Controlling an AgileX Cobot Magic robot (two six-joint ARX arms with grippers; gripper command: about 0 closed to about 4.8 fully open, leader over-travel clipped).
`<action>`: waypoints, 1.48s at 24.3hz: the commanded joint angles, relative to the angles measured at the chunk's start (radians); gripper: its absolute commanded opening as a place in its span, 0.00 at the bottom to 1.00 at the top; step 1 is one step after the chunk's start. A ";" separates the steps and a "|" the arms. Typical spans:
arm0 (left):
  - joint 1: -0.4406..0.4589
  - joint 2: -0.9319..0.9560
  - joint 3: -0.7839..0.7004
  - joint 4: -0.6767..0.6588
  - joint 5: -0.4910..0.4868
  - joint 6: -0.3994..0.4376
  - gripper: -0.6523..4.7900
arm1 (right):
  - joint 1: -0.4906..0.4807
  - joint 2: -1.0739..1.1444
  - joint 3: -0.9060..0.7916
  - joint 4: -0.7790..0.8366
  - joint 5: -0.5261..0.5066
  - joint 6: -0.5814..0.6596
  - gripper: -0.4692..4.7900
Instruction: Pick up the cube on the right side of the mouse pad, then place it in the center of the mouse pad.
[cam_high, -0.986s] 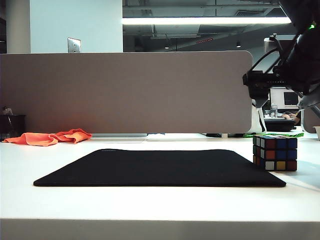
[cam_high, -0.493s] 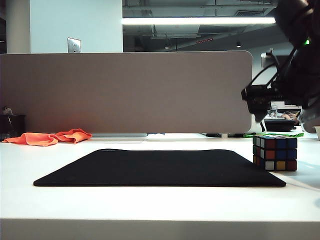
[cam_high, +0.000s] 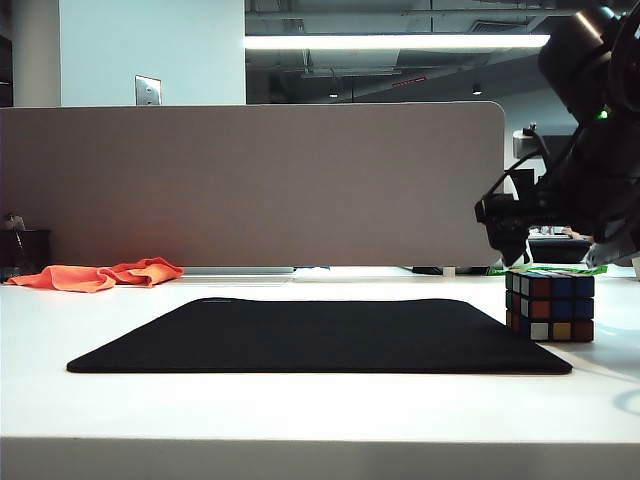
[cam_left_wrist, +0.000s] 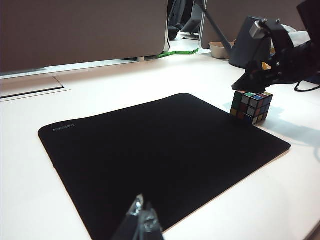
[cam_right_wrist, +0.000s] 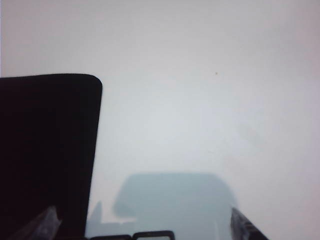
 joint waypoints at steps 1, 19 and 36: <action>0.001 0.001 0.004 0.006 0.004 0.001 0.11 | 0.000 0.018 0.002 0.015 -0.003 0.003 1.00; 0.001 0.001 0.004 0.005 -0.019 0.000 0.11 | 0.000 0.045 0.002 -0.043 -0.048 0.037 1.00; 0.001 0.001 0.004 0.006 -0.019 0.000 0.11 | 0.000 0.045 0.001 -0.055 -0.062 0.075 0.66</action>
